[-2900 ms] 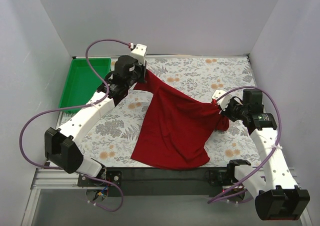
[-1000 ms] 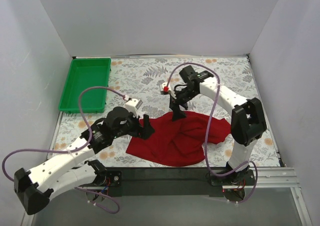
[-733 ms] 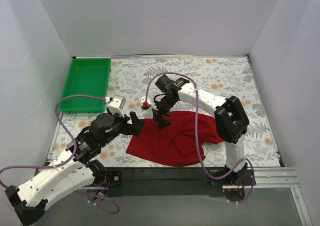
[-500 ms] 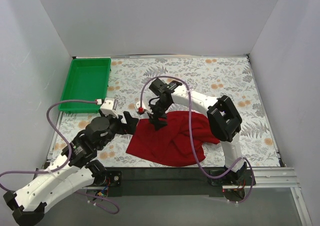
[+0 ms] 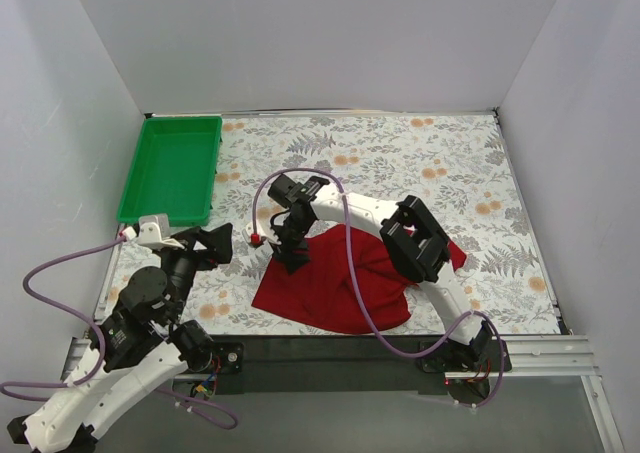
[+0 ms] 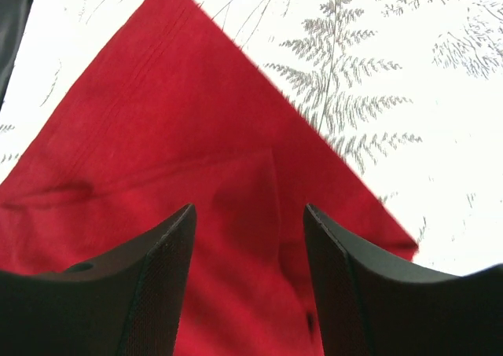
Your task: Fold and stack the t-shirts
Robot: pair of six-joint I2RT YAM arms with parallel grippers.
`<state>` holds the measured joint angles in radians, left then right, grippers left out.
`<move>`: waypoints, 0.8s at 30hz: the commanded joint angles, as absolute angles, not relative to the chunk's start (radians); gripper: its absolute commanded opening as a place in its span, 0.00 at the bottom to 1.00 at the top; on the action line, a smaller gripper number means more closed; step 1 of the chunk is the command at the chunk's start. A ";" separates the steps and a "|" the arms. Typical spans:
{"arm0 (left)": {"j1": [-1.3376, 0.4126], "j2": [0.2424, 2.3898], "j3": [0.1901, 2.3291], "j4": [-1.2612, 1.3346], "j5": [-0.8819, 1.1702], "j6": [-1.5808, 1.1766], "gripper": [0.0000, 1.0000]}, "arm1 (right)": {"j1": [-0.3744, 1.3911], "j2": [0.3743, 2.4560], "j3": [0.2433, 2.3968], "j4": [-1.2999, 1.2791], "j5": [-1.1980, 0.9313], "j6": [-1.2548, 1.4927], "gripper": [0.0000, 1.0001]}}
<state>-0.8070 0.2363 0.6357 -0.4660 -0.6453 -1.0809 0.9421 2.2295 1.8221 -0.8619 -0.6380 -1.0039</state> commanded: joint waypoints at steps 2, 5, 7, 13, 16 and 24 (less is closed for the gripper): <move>-0.805 0.239 0.624 -0.456 -0.690 -1.072 0.73 | 0.950 2.267 1.885 -0.867 -0.644 -0.977 0.53; -0.805 0.236 0.627 -0.456 -0.686 -1.072 0.73 | 0.956 2.273 1.881 -0.865 -0.640 -0.976 0.52; -0.805 0.230 0.627 -0.456 -0.686 -1.071 0.73 | 0.960 2.279 1.879 -0.864 -0.646 -0.970 0.51; -0.805 0.209 0.626 -0.453 -0.686 -1.074 0.72 | 0.980 2.292 1.881 -0.861 -0.647 -0.956 0.46; -0.805 0.210 0.626 -0.453 -0.686 -1.074 0.72 | 0.983 2.298 1.881 -0.854 -0.640 -0.943 0.42; -0.805 0.219 0.626 -0.453 -0.683 -1.072 0.72 | 0.983 2.266 1.861 -0.828 -0.603 -0.923 0.35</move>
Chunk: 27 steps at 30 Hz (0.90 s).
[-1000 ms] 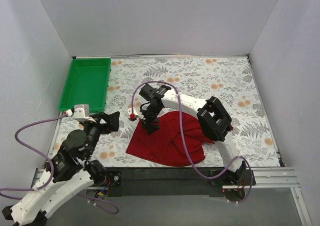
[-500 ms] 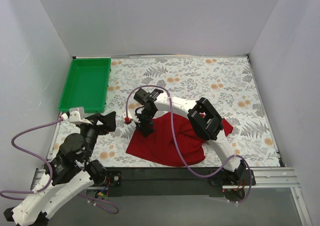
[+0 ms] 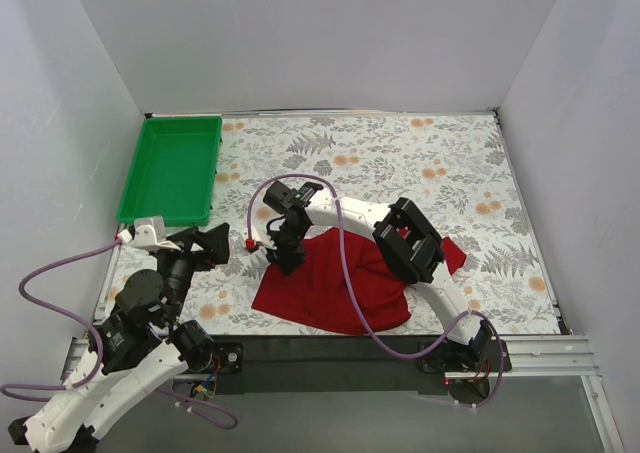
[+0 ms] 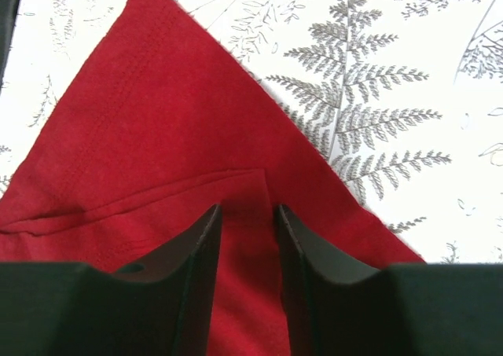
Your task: Fold and stack the t-shirts
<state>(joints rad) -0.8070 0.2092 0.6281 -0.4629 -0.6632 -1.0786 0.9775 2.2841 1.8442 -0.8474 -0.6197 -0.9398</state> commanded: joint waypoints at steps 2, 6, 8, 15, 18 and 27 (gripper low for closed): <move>-0.805 0.221 0.624 -0.451 -0.681 -1.072 0.72 | 0.982 2.255 1.861 -0.825 -0.595 -0.919 0.33; -0.805 0.224 0.624 -0.451 -0.678 -1.072 0.72 | 0.982 2.234 1.856 -0.818 -0.594 -0.913 0.31; -0.805 0.226 0.624 -0.451 -0.678 -1.071 0.73 | 0.982 2.229 1.852 -0.816 -0.595 -0.913 0.27; -0.805 0.232 0.621 -0.451 -0.678 -1.071 0.73 | 0.982 2.220 1.847 -0.811 -0.591 -0.910 0.18; -0.805 0.238 0.623 -0.451 -0.678 -1.069 0.72 | 0.982 2.209 1.847 -0.810 -0.591 -0.908 0.15; -0.805 0.244 0.621 -0.451 -0.675 -1.069 0.73 | 0.966 2.132 1.844 -0.815 -0.632 -0.902 0.12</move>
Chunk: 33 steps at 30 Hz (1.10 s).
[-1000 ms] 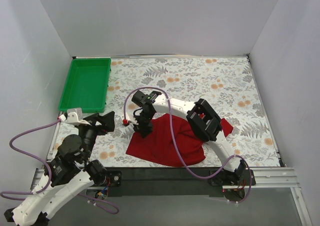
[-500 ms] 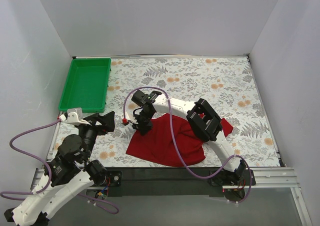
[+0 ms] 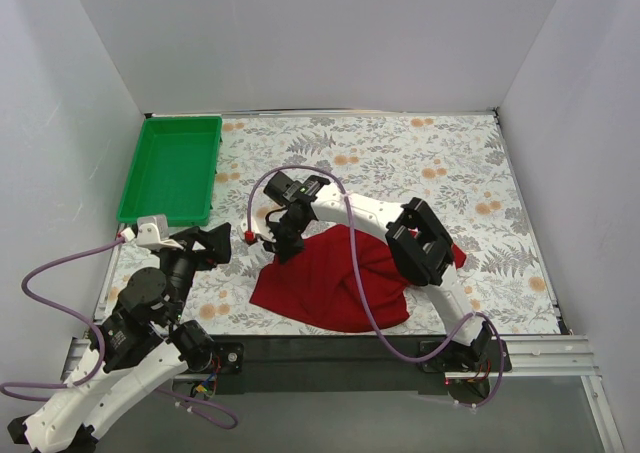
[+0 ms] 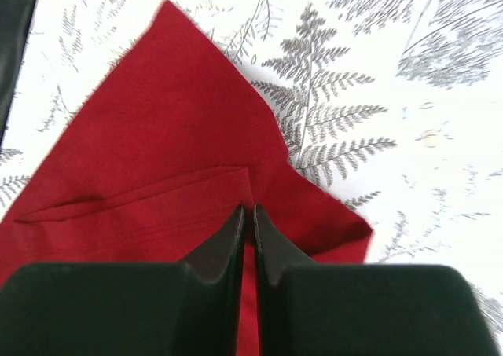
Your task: Fold and stack the t-shirts
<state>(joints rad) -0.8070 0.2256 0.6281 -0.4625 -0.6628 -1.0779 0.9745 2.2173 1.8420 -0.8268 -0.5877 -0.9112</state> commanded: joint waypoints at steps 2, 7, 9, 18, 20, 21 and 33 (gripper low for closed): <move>-0.805 0.245 0.621 -0.451 -0.673 -1.068 0.73 | 0.962 2.125 1.835 -0.813 -0.644 -0.905 0.14; -0.805 0.252 0.621 -0.449 -0.667 -1.066 0.73 | 0.957 2.135 1.819 -0.811 -0.638 -0.911 0.15; -0.805 0.255 0.620 -0.448 -0.664 -1.066 0.73 | 0.954 2.151 1.816 -0.811 -0.630 -0.914 0.15; -0.805 0.273 0.615 -0.440 -0.647 -1.058 0.73 | 0.922 2.128 1.810 -0.816 -0.689 -0.916 0.11; -0.805 0.279 0.615 -0.437 -0.640 -1.058 0.73 | 0.923 2.129 1.802 -0.815 -0.709 -0.923 0.29; -0.805 0.282 0.617 -0.437 -0.638 -1.055 0.73 | 0.926 2.144 1.805 -0.815 -0.715 -0.923 0.30; -0.805 0.285 0.615 -0.436 -0.634 -1.055 0.73 | 0.960 2.313 1.948 -0.815 -0.673 -0.900 0.36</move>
